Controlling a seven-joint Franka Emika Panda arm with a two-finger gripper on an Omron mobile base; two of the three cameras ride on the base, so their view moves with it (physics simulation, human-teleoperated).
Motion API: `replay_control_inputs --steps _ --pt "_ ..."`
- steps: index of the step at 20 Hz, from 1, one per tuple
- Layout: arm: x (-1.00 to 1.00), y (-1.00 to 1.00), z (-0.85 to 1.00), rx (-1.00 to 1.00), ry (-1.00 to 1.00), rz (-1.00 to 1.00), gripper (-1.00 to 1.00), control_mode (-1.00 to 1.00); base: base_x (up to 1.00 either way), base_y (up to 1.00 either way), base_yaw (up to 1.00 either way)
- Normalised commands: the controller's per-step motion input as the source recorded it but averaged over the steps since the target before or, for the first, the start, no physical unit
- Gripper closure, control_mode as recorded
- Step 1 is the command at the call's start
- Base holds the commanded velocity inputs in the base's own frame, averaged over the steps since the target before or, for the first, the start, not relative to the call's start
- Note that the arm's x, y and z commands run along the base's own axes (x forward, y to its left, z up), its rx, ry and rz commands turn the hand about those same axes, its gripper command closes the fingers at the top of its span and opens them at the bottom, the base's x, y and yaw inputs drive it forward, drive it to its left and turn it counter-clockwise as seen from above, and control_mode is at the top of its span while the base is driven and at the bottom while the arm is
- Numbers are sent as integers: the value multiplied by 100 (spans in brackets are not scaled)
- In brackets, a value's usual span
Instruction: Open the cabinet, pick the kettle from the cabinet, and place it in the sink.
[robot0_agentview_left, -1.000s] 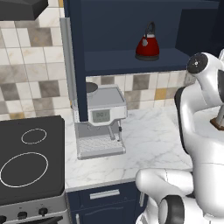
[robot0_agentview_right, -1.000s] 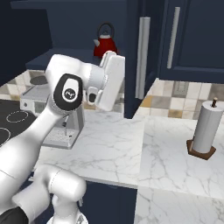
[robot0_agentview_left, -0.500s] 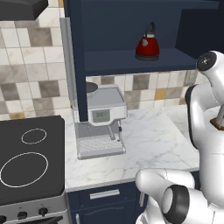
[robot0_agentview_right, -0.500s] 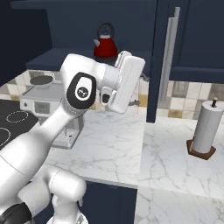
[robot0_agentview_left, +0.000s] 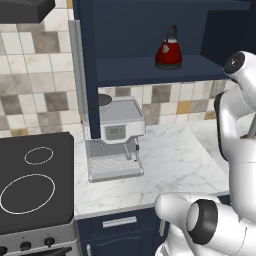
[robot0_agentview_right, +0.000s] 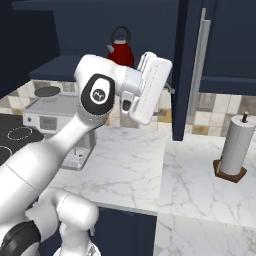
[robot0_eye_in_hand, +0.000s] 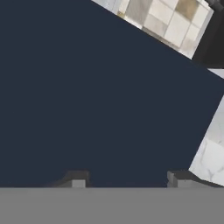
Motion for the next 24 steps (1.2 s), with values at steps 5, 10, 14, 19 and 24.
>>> replay_control_inputs --steps 5,10,14,19,24 --pt "0 -27 -8 -4 0 -9 -100 -100 0 0 0" --pt "0 16 -3 0 0 0 -100 -100 0 0 0" --pt "-2 29 3 0 0 0 -100 -100 0 0 0" --pt "-8 33 11 0 0 2 -100 -100 0 0 0" --pt "-10 34 12 -2 7 7 -100 -100 0 0 0"
